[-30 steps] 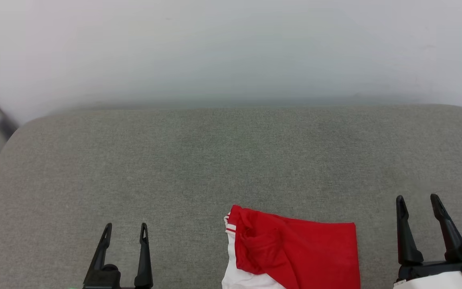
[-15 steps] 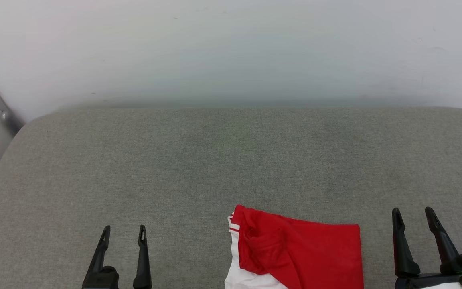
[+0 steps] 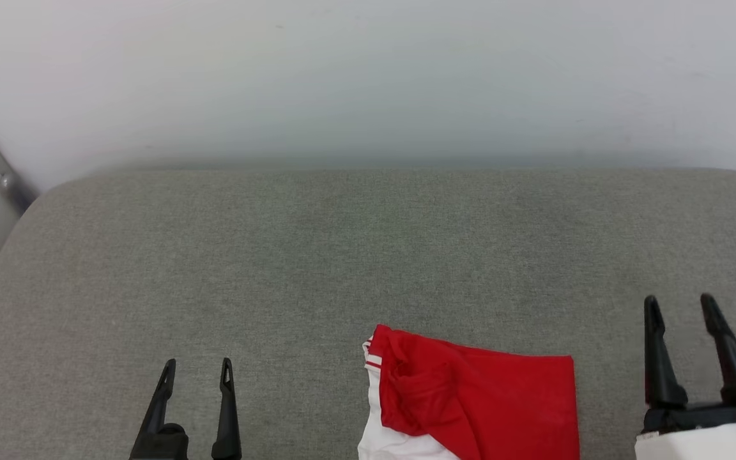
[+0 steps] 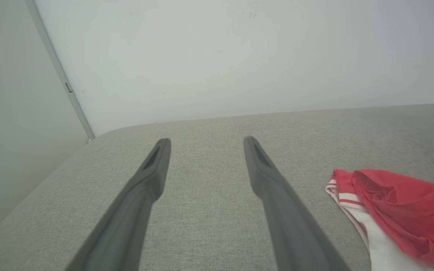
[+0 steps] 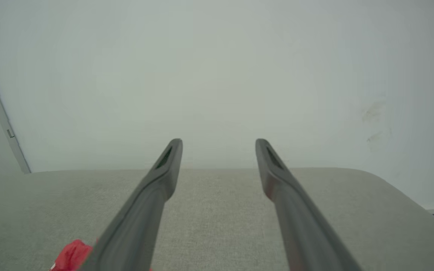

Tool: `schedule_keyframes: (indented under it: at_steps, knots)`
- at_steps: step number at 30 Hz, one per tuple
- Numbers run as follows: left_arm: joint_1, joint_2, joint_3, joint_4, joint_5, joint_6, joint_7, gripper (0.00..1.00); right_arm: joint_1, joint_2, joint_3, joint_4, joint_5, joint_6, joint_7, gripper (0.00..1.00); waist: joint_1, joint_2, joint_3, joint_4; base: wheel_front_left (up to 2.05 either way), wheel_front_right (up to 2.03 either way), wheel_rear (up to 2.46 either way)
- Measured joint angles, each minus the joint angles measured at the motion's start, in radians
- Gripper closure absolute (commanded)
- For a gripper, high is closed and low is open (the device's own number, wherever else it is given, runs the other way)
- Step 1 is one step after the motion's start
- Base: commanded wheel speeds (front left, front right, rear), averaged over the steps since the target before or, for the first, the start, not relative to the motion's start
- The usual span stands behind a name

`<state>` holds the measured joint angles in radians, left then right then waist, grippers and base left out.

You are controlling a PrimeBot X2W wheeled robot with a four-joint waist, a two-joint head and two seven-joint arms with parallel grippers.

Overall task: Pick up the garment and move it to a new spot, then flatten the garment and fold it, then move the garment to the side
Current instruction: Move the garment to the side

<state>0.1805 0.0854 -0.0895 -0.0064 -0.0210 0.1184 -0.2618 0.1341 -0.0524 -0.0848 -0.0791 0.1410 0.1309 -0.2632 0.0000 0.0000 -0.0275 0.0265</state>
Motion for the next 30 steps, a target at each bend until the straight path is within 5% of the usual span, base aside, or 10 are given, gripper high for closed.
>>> schedule_keyframes:
  at_steps: [5,8,11,22,30]
  knots:
    - [0.000,-0.002,0.004,-0.001,0.000,-0.001,0.000,0.00,-0.116,-0.026,-0.011,-0.058,-0.037,0.000,0.000,0.00,0.0000,0.0000,0.012,-0.005,0.00,0.00,0.00]
    - [-0.001,-0.003,0.006,-0.002,0.000,-0.003,0.000,0.00,-0.183,-0.098,0.004,-0.062,-0.039,0.000,0.017,0.00,0.0000,0.0000,0.020,-0.006,0.00,0.00,0.00]
    - [-0.001,-0.005,0.006,-0.002,0.000,-0.004,0.000,0.00,-0.242,-0.190,0.062,-0.042,0.004,0.000,0.147,0.00,0.0000,0.0001,0.028,-0.005,0.00,0.00,0.00]
    - [-0.041,-0.015,0.001,-0.008,0.000,-0.009,0.000,0.00,-0.276,-0.520,0.269,0.030,0.569,0.000,0.887,0.00,0.0001,0.0000,0.099,0.004,0.00,0.00,0.00]
    - [-0.084,-0.021,-0.004,-0.014,0.000,-0.012,0.000,0.00,-0.190,-0.595,0.345,0.070,0.806,0.000,1.021,0.00,0.0001,0.0000,0.166,0.023,0.00,0.00,0.00]
